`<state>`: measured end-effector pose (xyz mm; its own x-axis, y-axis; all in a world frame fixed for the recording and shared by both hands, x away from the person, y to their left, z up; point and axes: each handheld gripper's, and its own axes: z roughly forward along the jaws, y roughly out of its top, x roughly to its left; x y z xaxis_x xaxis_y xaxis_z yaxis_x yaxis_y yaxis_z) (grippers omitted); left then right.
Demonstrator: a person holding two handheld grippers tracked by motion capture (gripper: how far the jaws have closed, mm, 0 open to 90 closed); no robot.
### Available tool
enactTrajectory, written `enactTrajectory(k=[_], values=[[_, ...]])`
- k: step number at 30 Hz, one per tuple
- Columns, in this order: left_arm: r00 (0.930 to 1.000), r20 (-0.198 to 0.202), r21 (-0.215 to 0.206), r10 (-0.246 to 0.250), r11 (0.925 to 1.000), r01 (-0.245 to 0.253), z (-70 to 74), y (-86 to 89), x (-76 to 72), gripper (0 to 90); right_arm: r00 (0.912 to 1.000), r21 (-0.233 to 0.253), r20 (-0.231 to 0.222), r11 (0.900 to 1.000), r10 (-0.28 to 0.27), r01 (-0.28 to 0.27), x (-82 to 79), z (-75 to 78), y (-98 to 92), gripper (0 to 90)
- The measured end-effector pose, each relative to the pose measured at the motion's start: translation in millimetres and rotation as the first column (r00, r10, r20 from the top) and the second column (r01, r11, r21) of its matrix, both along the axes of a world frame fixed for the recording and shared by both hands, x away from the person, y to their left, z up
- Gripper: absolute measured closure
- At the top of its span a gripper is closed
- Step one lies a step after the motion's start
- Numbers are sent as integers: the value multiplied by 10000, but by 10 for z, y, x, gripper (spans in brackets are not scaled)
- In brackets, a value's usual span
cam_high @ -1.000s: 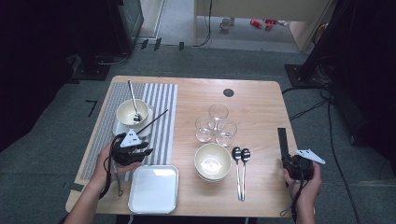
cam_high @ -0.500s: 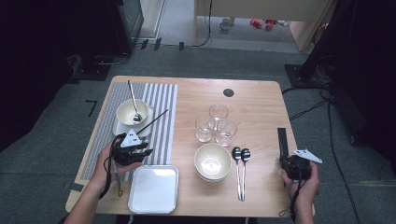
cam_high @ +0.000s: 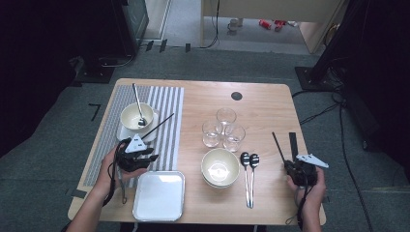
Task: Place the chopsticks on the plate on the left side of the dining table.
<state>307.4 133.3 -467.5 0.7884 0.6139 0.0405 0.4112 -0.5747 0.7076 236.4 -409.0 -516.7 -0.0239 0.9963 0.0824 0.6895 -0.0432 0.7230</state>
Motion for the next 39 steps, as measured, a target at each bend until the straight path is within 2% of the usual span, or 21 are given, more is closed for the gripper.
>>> enactTrajectory(k=[4, 9, 14, 20, 23, 27, 34, 39], values=[[10000, -2, 45, -12, 10000, 12, 1, 3, 2, 658, 10000, 9, 17, 10000, 37, -37, 8, 0, 92, 868], [10000, 0, 55, -23, 10000, 23, 2, 0, 1, 658, 9996, -15, -187, 9998, -219, 219, 26, 20, 263, 869], [10000, 12, -1, 0, 10000, 0, 6, 7, 1, 658, 9996, 167, -285, 9999, 8, -3, 43, 28, 350, 855], [9998, -157, 49, -130, 9999, 131, -2, -10, -2, 665, 10000, 411, -87, 9992, -9, 13, 105, 14, 323, 810], [9997, -173, 57, -161, 9999, 162, -7, -19, -1, 665, 10000, 371, -22, 9993, -53, 54, 136, 6, 329, 805], [9997, -196, -38, -118, 9999, 117, -6, -21, -1, 666, 9998, 82, 209, 10000, -19, 17, 149, -16, 350, 796], [9997, -194, -9, -140, 9999, 139, -6, -28, -10, 667, 9977, 101, 660, 9998, -174, 168, 149, -64, 381, 801], [9998, -156, 87, -129, 9999, 131, -5, -32, -13, 675, 9976, 73, 681, 9999, -132, 127, 152, -65, 381, 797]])
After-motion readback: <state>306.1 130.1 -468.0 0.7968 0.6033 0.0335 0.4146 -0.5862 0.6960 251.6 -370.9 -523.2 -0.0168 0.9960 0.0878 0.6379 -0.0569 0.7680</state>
